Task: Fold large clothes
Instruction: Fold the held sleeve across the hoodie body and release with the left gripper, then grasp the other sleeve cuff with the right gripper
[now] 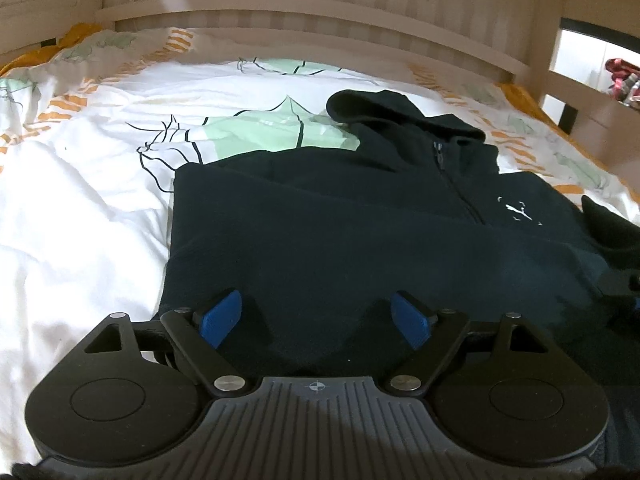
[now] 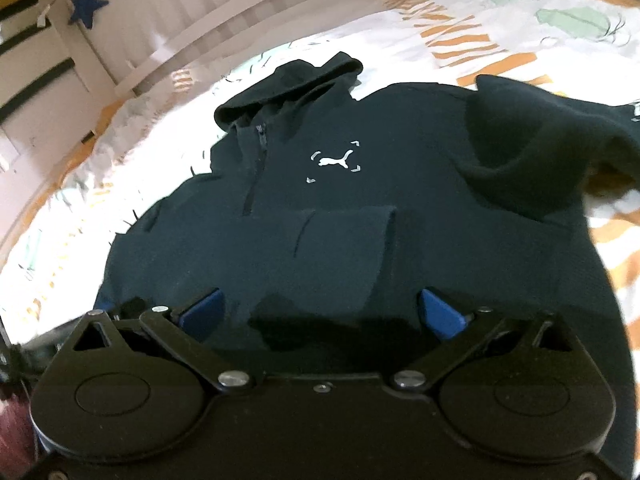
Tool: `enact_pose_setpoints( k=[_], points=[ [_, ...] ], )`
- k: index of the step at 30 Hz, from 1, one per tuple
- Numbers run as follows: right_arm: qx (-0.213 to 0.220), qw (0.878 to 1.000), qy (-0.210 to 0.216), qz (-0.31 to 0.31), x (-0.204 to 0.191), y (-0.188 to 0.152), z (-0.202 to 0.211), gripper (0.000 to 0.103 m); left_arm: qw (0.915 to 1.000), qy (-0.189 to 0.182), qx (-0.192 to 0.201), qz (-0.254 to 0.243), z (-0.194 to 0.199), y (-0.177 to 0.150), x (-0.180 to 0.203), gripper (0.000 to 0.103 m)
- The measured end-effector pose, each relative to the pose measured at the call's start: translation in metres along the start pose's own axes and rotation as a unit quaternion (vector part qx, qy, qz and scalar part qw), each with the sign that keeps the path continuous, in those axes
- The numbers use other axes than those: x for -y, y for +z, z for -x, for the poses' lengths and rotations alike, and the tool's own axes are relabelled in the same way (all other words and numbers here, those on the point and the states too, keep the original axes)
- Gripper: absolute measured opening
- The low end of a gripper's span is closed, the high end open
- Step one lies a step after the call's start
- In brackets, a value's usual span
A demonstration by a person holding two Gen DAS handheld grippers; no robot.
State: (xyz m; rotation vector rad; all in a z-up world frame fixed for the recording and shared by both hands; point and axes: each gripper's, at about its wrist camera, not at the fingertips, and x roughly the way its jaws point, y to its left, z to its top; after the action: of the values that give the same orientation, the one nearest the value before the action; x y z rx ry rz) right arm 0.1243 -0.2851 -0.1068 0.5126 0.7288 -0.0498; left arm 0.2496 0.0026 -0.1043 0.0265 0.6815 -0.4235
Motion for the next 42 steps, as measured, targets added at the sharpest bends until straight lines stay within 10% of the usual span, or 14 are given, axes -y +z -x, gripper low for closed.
enact_pose_setpoints(
  k=[2, 8, 11, 25, 29, 42],
  points=[
    [0.001, 1.000, 0.003, -0.002, -0.003, 0.004, -0.005, 0.095, 1.0000, 0.002, 0.004, -0.003, 0.002, 0.000, 0.001, 0.082],
    [-0.006, 0.998, -0.016, 0.060, -0.023, 0.015, -0.014, 0.028, 0.9992, 0.022, 0.028, -0.019, 0.015, 0.006, 0.010, 0.082],
    [0.027, 0.995, -0.013, 0.093, -0.032, 0.028, -0.002, 0.022, 0.9986, 0.024, 0.045, -0.017, 0.020, 0.015, 0.010, 0.082],
    [0.055, 0.990, -0.066, 0.111, -0.005, -0.001, -0.024, 0.050, 0.9935, 0.094, -0.008, -0.065, -0.014, 0.000, 0.022, 0.093],
    [0.049, 0.989, -0.044, 0.131, -0.012, -0.001, -0.022, 0.093, 0.9947, 0.087, -0.008, -0.053, -0.015, -0.002, 0.017, 0.096],
    [0.025, 0.996, -0.050, 0.071, 0.020, -0.004, 0.053, 0.097, 0.9923, 0.100, -0.027, -0.068, -0.017, 0.005, 0.022, 0.097]
  ],
)
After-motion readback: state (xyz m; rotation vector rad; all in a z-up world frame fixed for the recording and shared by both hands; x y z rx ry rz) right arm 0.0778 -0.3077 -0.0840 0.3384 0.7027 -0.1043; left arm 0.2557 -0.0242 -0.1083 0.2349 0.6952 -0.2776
